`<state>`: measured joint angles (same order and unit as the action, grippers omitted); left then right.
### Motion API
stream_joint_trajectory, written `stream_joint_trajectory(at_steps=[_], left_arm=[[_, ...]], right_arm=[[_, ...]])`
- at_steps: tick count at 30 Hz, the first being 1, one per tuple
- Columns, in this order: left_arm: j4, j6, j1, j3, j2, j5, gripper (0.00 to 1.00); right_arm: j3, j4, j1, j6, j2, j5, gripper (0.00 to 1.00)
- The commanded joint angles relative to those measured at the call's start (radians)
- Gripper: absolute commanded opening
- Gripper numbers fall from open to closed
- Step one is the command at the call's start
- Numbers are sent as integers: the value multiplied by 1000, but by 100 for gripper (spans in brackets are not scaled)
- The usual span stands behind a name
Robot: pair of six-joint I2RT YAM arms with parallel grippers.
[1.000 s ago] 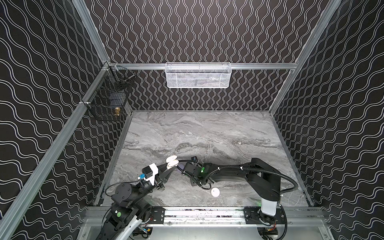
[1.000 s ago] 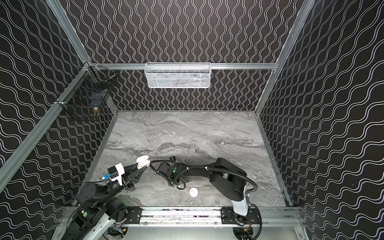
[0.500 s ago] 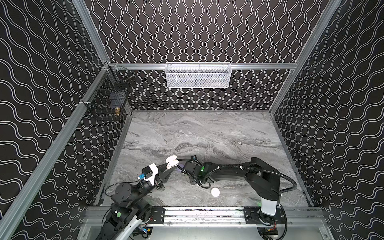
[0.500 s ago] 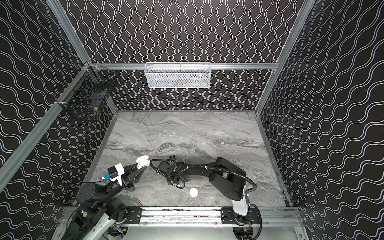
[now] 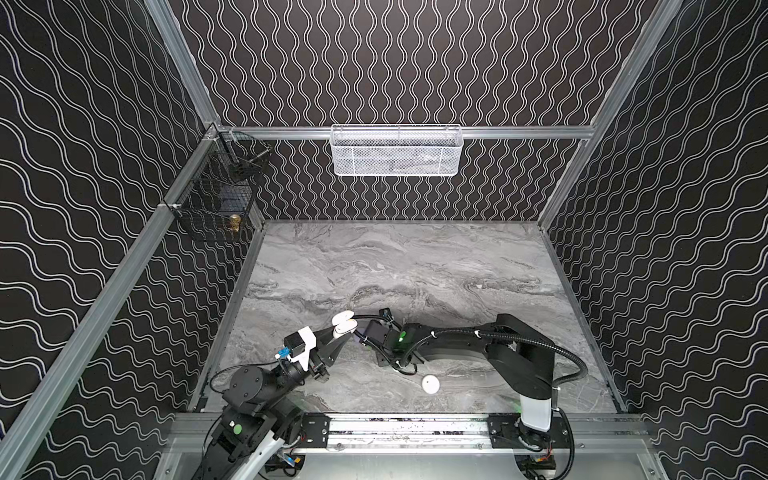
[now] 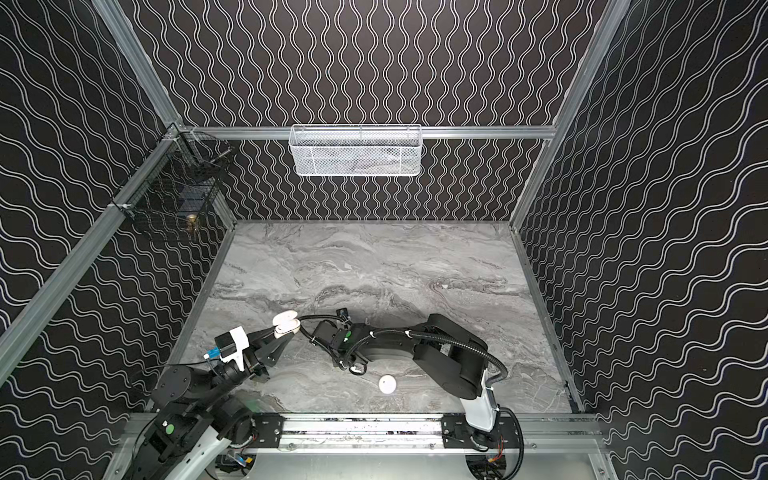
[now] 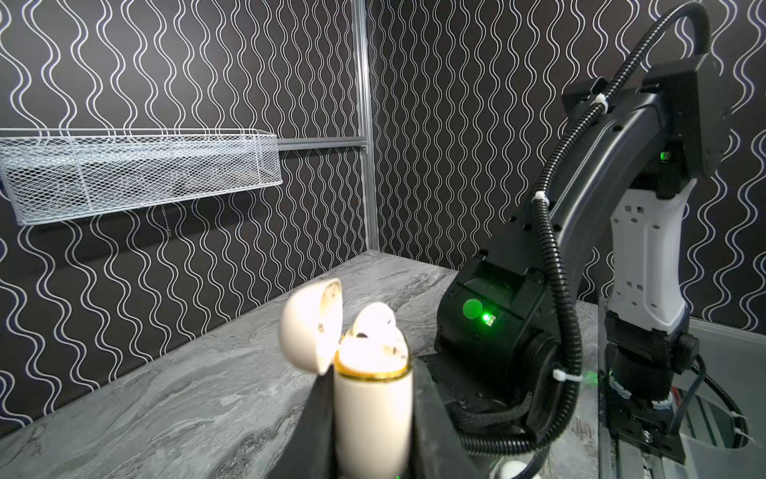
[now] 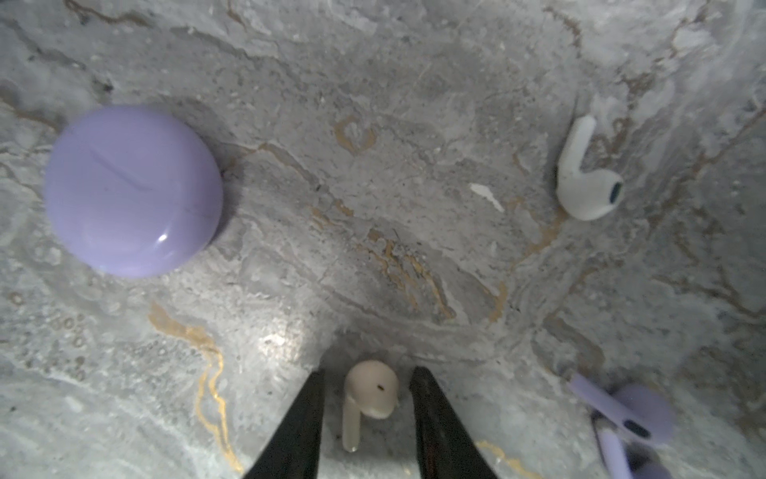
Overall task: Insert the wireless bluetooth earbuds into the charging case
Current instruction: 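Lower the right gripper and close it on the second cream earbud, then lift the second cream earbud and carry it toward the case in the left gripper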
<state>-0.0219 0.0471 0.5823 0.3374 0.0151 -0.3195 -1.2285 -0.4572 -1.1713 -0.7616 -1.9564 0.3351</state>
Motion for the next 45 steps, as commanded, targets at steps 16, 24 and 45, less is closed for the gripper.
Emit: stream_joint_trajectory(at_steps=[16,24,45], left_arm=[[11,-4,0,9,-1,-2,0],[13,-5,0,13,-1,2,0],[83,-5,0,-10,0,14,0]], right_arm=[[42,9,-1,-37,10,-29,20],[78,59,-1,-54,124,7,14],[167,360,-30,57,623,288,13]])
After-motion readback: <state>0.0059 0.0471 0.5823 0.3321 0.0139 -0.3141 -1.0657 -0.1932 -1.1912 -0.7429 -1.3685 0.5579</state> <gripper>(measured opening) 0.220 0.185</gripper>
